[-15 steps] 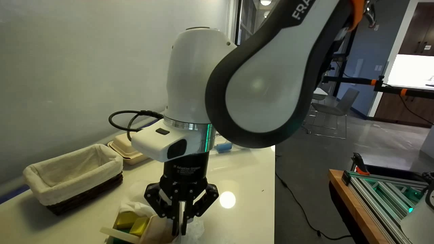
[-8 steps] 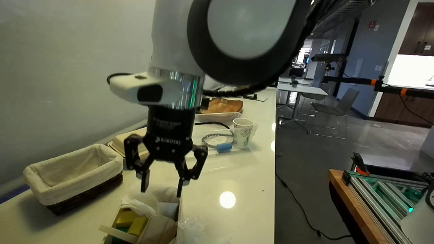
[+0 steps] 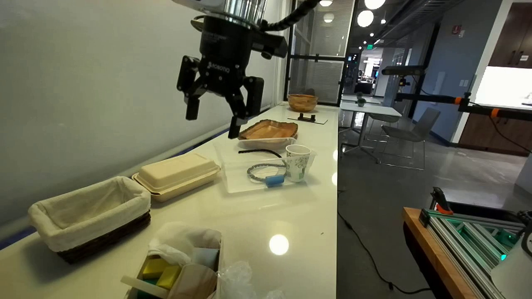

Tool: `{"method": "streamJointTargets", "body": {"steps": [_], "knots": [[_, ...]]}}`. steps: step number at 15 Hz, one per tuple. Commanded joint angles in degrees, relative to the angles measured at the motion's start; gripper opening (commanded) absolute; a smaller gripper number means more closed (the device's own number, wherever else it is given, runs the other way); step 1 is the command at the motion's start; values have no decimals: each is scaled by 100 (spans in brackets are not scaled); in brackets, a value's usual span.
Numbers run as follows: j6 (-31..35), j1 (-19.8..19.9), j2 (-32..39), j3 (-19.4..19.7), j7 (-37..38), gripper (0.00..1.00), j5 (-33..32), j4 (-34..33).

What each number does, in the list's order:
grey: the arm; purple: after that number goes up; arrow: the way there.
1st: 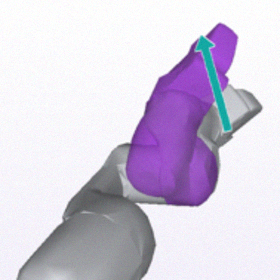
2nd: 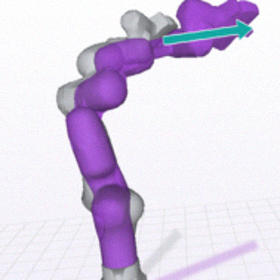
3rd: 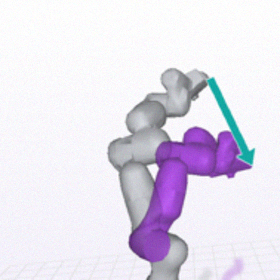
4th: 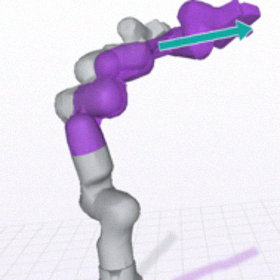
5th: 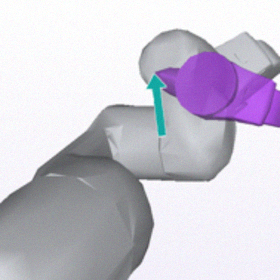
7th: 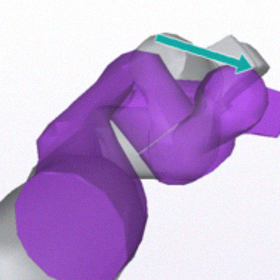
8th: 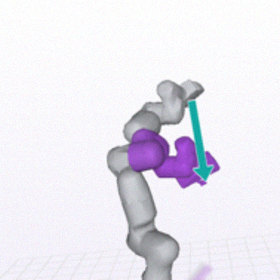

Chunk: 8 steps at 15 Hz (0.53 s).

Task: Remove the wooden box from the lunchbox and put it on the table

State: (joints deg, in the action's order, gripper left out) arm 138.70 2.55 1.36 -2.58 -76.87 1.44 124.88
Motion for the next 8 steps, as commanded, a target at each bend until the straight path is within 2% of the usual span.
{"method": "streamJointTargets", "body": {"steps": [1,3,4,8], "knots": [[-131,48,-542,286,1103,99,-444,357],[-263,122,-727,441,1687,100,-739,401],[-93,5,-416,425,1144,100,-458,173],[-109,-4,-453,469,1171,100,-489,168]]}}
